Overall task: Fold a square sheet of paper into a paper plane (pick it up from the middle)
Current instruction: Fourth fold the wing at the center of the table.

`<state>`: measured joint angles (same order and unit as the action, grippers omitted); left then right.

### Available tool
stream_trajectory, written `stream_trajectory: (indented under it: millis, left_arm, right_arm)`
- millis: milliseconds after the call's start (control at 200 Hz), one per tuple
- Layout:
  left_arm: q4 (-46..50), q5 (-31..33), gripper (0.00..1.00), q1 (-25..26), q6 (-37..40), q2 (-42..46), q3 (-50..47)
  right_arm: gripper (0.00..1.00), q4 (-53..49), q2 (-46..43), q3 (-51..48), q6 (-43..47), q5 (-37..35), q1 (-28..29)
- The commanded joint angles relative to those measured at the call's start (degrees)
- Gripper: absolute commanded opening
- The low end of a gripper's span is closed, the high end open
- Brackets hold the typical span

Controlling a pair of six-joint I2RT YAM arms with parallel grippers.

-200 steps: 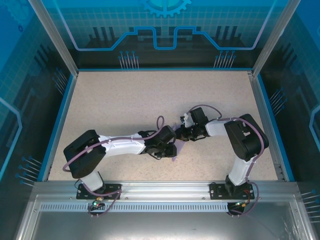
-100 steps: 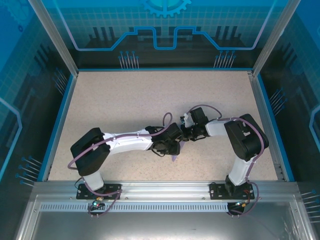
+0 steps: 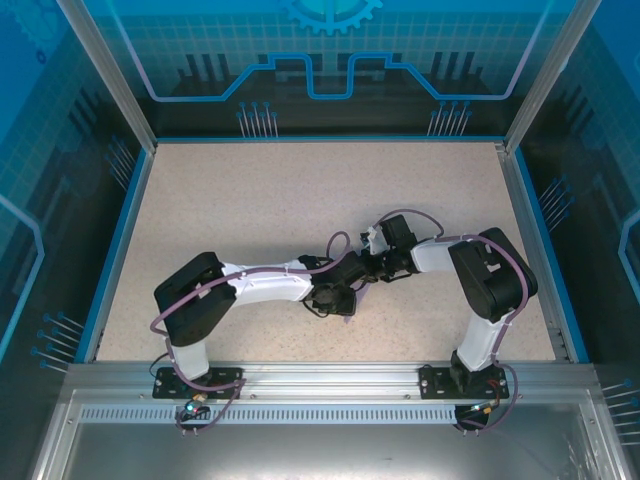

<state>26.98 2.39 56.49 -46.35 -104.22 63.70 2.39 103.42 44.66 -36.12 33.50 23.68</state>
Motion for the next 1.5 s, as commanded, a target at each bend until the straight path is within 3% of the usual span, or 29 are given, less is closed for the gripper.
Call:
stream_trajectory:
  millis: [0,825,1215,1496]
  left_arm:
    - [1.41,0.85,0.32,0.52,0.84,-0.71,0.54]
    - [-0.07,0.02,0.11,0.64,0.64,-2.04,-1.97]
    - [-0.10,-0.22,0.12,1.69,0.64,-3.01,-1.22]
    - [1.88,2.53,0.18,1.69,1.04,1.80,1.26]
  right_arm:
    - [0.09,-6.71,3.01,-2.74,1.31,-5.72,-1.23]
    - [0.09,-6.70,3.17,-3.01,1.49,-5.90,-1.28]
    - [0.09,-7.05,3.01,-2.96,1.58,-6.17,-1.27]
    - [0.09,-6.71,2.76,-3.14,1.58,-5.90,-1.27]
